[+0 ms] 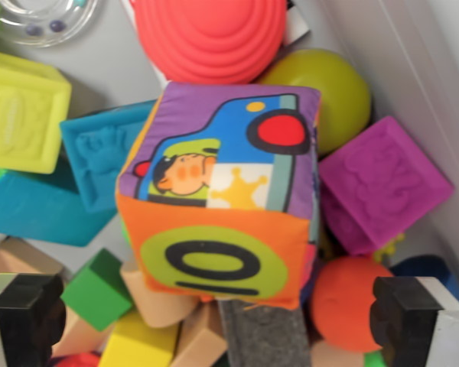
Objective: Pick an object from the bin
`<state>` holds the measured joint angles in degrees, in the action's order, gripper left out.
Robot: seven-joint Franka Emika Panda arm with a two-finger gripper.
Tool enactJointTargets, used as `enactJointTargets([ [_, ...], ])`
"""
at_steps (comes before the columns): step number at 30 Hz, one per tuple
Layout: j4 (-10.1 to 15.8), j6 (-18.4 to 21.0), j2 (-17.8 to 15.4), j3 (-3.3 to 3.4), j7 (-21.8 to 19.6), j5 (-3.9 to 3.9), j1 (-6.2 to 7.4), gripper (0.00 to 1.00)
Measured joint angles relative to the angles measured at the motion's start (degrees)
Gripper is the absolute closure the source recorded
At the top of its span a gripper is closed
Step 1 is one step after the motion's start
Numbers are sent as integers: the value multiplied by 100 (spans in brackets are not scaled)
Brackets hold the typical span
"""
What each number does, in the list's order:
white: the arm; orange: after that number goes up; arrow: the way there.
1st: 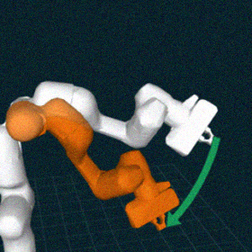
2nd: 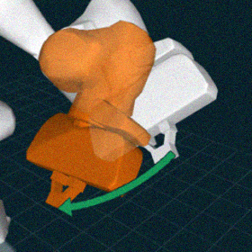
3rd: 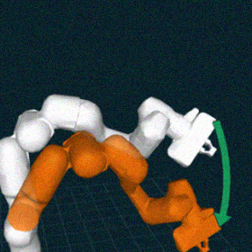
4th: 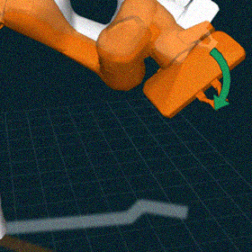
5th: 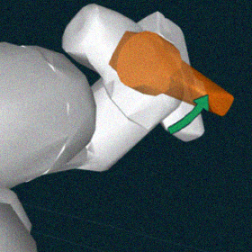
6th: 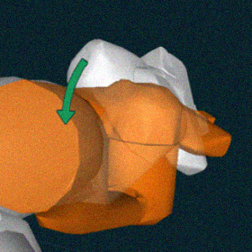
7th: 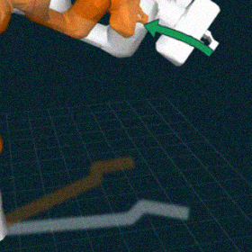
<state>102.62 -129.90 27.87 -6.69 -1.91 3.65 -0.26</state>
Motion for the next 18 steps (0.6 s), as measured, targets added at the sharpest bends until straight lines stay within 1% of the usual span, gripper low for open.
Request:
enactJointTargets([
  [10,60,-450,408,26,1,53,11,0],
  [18,69,-673,612,58,-2,73,36,0],
])
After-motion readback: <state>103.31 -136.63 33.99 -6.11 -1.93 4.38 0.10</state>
